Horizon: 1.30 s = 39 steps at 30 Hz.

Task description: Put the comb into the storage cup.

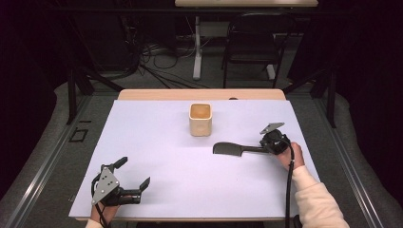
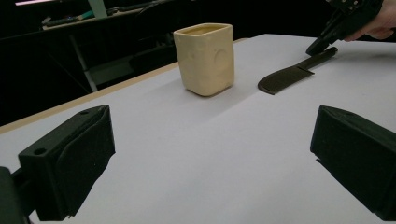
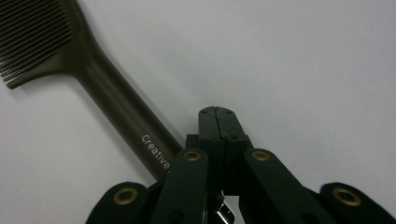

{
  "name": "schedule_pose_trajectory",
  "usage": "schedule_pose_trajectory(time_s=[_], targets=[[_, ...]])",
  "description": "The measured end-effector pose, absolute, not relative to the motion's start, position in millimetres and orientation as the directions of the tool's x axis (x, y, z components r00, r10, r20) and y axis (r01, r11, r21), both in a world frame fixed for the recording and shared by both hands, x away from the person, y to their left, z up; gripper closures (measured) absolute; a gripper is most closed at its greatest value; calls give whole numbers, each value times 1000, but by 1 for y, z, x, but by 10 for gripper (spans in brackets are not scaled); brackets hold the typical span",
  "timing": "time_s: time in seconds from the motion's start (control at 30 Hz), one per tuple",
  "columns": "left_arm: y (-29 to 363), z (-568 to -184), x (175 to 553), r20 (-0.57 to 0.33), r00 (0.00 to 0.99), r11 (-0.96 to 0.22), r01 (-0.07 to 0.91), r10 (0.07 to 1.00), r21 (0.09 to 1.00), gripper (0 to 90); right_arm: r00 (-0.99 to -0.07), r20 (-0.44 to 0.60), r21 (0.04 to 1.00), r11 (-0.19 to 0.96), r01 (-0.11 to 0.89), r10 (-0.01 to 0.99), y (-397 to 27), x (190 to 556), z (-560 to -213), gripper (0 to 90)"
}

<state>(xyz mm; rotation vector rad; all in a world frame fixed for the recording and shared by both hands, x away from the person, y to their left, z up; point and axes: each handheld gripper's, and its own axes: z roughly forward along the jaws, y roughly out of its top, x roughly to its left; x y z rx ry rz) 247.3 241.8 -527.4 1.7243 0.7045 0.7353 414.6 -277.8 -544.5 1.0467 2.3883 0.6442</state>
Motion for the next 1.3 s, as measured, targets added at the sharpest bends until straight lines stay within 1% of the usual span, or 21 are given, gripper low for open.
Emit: schedule_pose_trajectory(time_s=[0.23, 0.47, 1.23, 1.27, 1.3], targets=[[241, -527, 247, 136, 636, -252, 96, 760, 963, 0, -616, -200, 554, 606, 571, 762, -276, 404, -543, 900], [241, -527, 247, 136, 636, -251, 94, 760, 963, 0, -640, -200, 540, 629, 560, 742, -272, 396, -543, 900], [240, -528, 248, 134, 640, -255, 99, 757, 962, 0, -663, -178, 523, 640, 563, 727, -269, 388, -541, 900], [240, -527, 248, 136, 642, -257, 97, 755, 962, 0, -664, -177, 519, 643, 564, 726, -269, 388, -541, 896], [240, -528, 248, 135, 640, -255, 98, 756, 962, 0, -662, -183, 524, 641, 561, 727, -269, 388, -541, 868]])
